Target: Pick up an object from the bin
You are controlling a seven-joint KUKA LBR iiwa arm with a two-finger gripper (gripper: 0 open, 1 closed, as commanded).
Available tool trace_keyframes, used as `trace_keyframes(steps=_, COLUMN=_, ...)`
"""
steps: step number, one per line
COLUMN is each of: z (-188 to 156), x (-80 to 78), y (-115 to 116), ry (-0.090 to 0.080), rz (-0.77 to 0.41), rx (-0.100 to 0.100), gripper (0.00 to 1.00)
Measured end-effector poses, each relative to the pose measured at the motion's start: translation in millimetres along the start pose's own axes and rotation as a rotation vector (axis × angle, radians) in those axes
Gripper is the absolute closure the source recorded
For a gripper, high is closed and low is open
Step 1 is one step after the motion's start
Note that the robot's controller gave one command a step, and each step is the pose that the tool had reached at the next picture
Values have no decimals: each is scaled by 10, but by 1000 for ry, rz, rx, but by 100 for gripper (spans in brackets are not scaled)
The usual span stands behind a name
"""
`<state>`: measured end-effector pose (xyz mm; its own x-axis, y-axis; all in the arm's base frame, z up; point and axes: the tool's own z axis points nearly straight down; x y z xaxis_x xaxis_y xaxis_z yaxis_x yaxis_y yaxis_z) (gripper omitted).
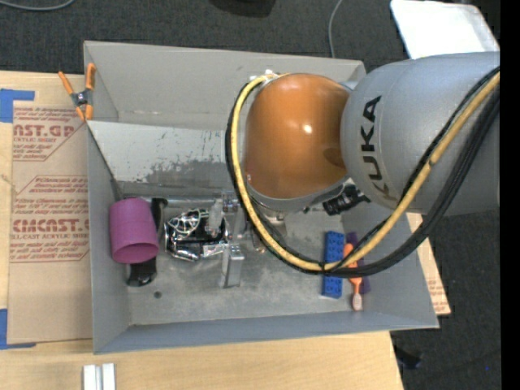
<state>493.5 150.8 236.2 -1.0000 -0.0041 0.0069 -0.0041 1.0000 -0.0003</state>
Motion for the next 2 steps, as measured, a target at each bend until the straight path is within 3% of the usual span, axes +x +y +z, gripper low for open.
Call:
trace_keyframes(steps=1, z=-46, x=-16, y=-11, ry=-8, rz=3, rx=-2, gripper=0)
trace_keyframes(steps=2, z=725, x=-369, y=-85, ry=-13, rz=-87, rx=-2, gripper=0)
